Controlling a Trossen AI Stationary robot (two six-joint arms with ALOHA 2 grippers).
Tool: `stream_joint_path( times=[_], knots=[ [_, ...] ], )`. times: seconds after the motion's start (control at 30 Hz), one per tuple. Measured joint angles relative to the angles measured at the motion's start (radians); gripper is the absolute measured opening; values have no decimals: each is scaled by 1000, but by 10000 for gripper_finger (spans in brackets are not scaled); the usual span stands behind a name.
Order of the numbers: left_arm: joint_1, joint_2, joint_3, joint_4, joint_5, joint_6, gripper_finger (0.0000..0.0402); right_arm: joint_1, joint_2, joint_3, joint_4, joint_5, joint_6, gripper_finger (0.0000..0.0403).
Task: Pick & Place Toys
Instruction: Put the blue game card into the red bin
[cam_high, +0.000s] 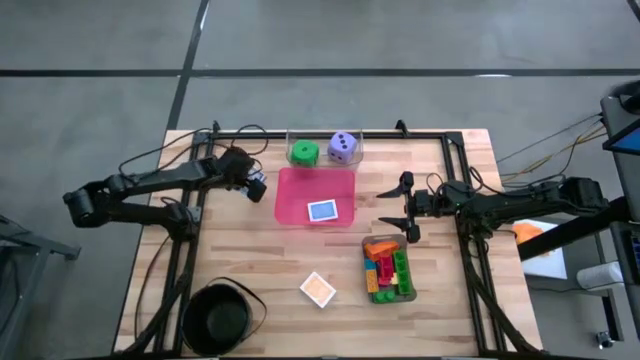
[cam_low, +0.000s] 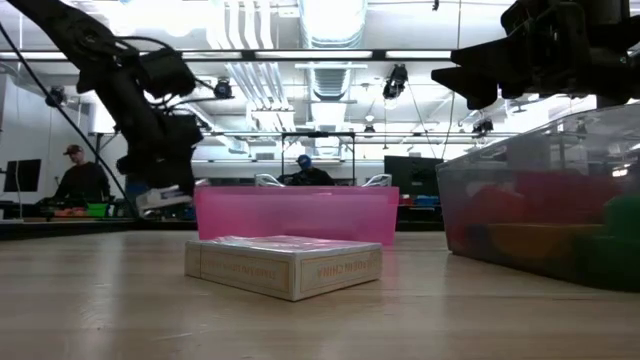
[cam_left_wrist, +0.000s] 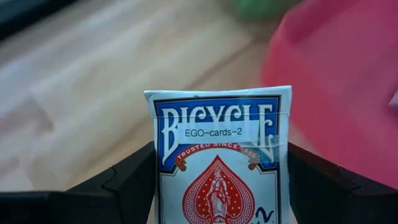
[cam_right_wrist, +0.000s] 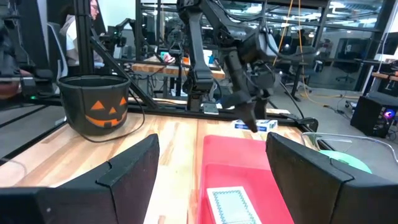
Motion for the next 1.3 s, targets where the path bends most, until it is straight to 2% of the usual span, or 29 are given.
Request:
stream_joint_path(
  times=[0.37, 0.5, 0.67, 0.97, 1.3],
  knots=[
    [-65, -6, 0, 277, 11, 67, 286, 0, 0, 0, 0, 0, 0, 292],
    [-122, 2, 0, 406, 56, 77, 286, 0, 0, 0, 0, 0, 0, 292],
    [-208, 38, 0, 526, 62, 95, 286, 0, 0, 0, 0, 0, 0, 291],
    [-303, 227, 34, 677, 61, 109, 286, 0, 0, 0, 0, 1, 0, 292],
    [-314, 460, 161, 671, 82, 157, 286, -1, 0, 0, -7, 5, -3, 292]
  ],
)
